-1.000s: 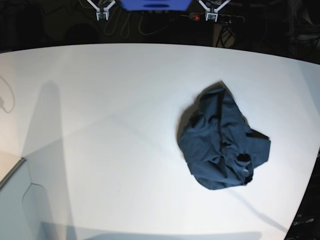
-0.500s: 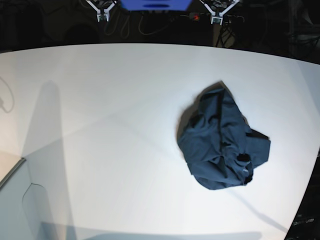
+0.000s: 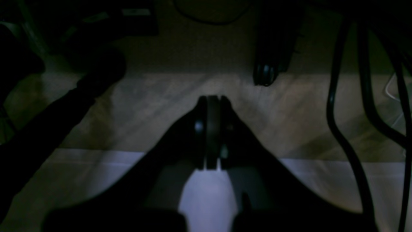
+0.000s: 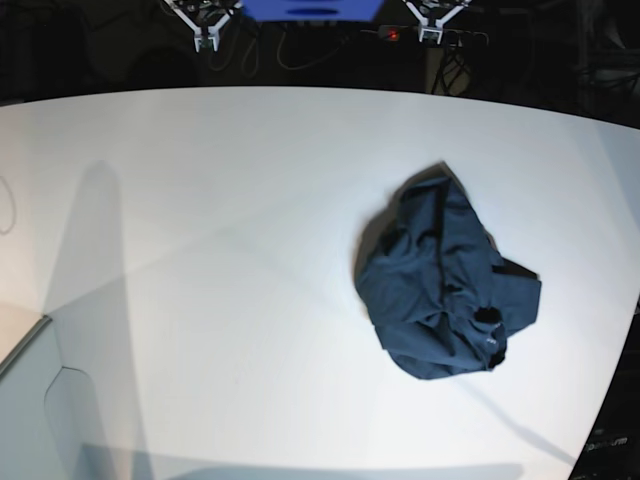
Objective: Layout the t-shirt on the table in an organized manner, then fold the t-shirt properly
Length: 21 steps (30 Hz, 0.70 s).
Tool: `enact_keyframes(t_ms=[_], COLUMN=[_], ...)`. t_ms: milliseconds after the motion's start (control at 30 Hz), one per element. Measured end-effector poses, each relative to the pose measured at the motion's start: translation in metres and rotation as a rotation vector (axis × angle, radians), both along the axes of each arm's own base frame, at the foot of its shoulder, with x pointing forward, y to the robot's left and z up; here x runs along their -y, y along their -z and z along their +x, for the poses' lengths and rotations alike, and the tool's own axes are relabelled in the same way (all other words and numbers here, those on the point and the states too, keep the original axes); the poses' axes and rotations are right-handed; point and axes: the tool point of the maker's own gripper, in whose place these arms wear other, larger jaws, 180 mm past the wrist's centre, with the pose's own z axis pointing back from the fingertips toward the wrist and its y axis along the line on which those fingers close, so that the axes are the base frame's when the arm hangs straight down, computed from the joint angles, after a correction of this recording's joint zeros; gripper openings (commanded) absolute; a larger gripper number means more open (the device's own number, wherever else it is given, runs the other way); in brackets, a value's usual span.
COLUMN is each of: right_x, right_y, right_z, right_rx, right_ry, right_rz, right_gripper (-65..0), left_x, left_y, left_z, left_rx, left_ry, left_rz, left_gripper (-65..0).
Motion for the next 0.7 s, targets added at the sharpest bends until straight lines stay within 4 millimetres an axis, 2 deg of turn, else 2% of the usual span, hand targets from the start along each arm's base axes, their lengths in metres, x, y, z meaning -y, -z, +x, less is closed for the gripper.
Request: enact_keyframes(t_ms=[167,233,333,467,500,533,567,633,700], right_x=[0.004,0.003,0.002,0.005,0.007,0.007,0.007,0.007,0.006], right_y=[-0.017,-0.03,-0.051,-0.085,-0.116,-0.106,-0.118,-0.146,-0.163], right_z=[-0.004,-0.01,-0.025,-0.005,0.043,0.011,0.01,0.021,0.024], right_rx=[0.085,0.114,0.126,0.216,0.495,0.282,0.266,0.351,0.353], right_ry=[-0.002,-0.005,-0.008,-0.014,-0.018,-0.023,-0.021,-0.027,-0.025], right_rz=[-0.009,-0.007,-0.005,-0.012,-0.021,-0.018,-0.022,-0.023,-0.02], right_gripper=[-65.0,-65.0,-65.0,-65.0,-65.0,-65.0,-65.0,-65.0,-65.0], left_x=[-0.003,0.003,0.012,0.003,-0.001,-0.002,-0.007,-0.018,-0.032], left_y=[-0.013,-0.026,-0.05,-0.086,-0.098,-0.106,-0.114,-0.139,-0.15], left_z=[0.013,0.009,-0.007,0.017,0.028,0.044,0.046,0.062,0.059], left_rx=[0.106,0.155,0.181,0.285,0.324,0.375,0.36,0.447,0.416], left_ry=[0.013,0.013,0.023,0.049,0.063,0.059,0.04,0.018,-0.003], left_rz=[-0.001,-0.014,-0.034,-0.027,-0.022,-0.023,-0.01,0.014,0.049], left_gripper=[-65.0,-65.0,-65.0,-65.0,-65.0,-65.0,-65.0,-65.0,-65.0])
